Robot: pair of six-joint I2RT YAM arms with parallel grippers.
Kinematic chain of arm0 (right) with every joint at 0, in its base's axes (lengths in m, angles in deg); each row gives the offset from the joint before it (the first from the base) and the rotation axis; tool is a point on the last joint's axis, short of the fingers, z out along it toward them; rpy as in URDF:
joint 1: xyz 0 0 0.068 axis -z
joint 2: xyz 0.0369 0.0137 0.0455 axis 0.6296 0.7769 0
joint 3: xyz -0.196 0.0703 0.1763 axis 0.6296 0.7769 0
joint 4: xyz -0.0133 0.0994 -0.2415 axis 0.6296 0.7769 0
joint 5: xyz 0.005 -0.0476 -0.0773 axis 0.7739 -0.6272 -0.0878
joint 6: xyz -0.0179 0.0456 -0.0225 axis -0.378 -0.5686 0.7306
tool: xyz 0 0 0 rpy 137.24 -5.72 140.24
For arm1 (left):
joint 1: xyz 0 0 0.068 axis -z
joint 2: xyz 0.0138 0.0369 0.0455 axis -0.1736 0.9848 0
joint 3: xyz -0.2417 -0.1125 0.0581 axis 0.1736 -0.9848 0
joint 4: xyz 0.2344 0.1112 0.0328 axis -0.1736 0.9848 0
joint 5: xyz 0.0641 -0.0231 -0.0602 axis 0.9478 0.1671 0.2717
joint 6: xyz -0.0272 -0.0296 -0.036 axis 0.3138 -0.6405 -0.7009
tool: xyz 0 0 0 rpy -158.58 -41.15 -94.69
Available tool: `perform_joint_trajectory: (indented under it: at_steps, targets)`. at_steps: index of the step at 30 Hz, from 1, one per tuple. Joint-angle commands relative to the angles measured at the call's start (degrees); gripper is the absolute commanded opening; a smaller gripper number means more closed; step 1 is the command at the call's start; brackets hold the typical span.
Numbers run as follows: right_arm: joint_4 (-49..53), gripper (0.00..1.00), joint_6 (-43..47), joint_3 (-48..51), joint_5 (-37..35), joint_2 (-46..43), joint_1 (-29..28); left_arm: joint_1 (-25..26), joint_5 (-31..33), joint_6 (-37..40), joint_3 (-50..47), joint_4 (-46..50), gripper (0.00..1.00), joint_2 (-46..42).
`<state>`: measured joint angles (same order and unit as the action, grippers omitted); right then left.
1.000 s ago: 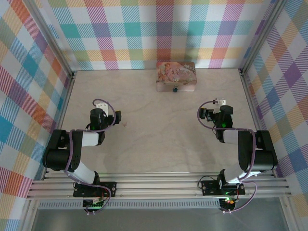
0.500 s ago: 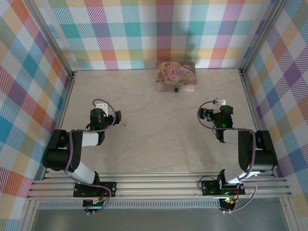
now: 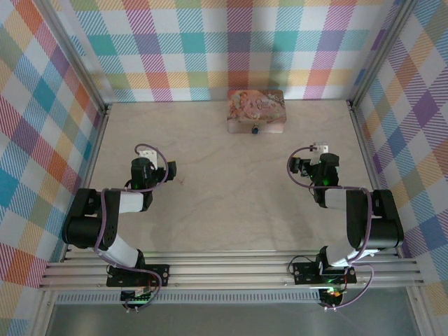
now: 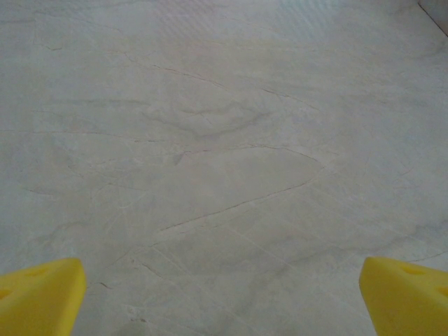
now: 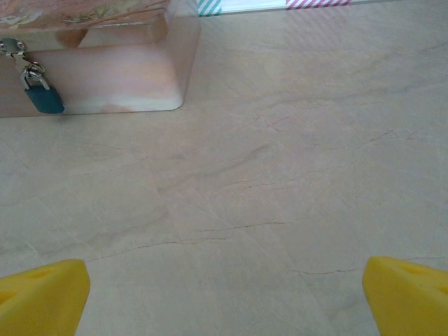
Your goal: Unlock the padlock with the key
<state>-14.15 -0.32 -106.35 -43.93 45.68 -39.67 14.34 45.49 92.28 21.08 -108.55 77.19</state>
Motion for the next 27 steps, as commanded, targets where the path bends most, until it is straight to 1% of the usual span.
perform_joint_trajectory:
  at_steps: [1, 5, 6, 7, 8, 9, 11, 14, 17, 19, 21, 22, 24, 27]
  targets:
    - [0.0, 1.0, -0.8, 0.7, -0.5, -1.5, 0.6, -0.9, 0.5, -0.5, -0.8, -0.2, 1.0, -1.5]
    - [0.2, 1.0, -0.8, 0.8, -0.6, -2.4, 0.6, -0.9, 0.9, -0.6, -0.9, -0.2, 1.0, -1.7]
    - [2.7, 1.0, -0.8, -0.1, -0.6, -3.5, 0.6, -0.9, 2.2, -1.1, 0.3, 2.6, 1.0, -2.2]
    - [7.6, 1.0, -1.1, -1.7, -0.6, -4.7, 0.6, -0.9, 3.7, -1.9, 2.3, 6.7, 1.0, -2.7]
    - [11.1, 1.0, -1.2, -3.1, -0.3, -5.7, 0.6, -1.0, 4.5, -2.1, 4.0, 10.1, 1.0, -2.9]
    - [14.7, 1.0, -1.2, -4.7, 0.5, -6.7, 0.6, -1.0, 4.3, -1.9, 4.9, 11.5, 1.0, -3.0]
    - [18.3, 1.0, -1.1, -6.6, 2.0, -8.2, 0.6, -1.0, 3.8, -2.3, 5.1, 12.5, 1.0, -3.7]
    - [20.5, 1.0, -3.5, -8.9, 3.9, -9.5, 0.6, -1.0, 4.0, -2.8, 6.2, 15.8, 1.0, -5.3]
    - [28.9, 1.0, -8.1, -15.9, 6.1, -7.9, 0.6, -0.9, 3.9, -3.9, 8.1, 20.2, 1.0, -6.9]
    - [39.4, 1.0, -13.3, -24.1, 5.3, -4.3, 0.6, -1.0, 3.2, -5.3, 10.4, 24.7, 1.0, -7.6]
    - [47.1, 1.0, -17.0, -31.3, 4.5, -0.3, 0.4, -1.0, 1.0, -7.0, 14.4, 31.2, 0.99, -7.4]
    - [49.3, 1.0, -18.3, -34.1, 4.0, 1.8, 0.2, -1.0, -1.9, -7.6, 16.7, 34.4, 0.95, -6.8]
    - [50.6, 0.98, -19.4, -38.1, 2.4, 4.8, -1.2, -1.0, -7.3, -9.9, 20.4, 38.2, 0.9, -5.7]
    - [53.5, 0.96, -18.5, -45.5, -0.1, 9.9, -4.9, -0.9, -11.9, -16.0, 25.1, 41.5, 0.88, -3.7]
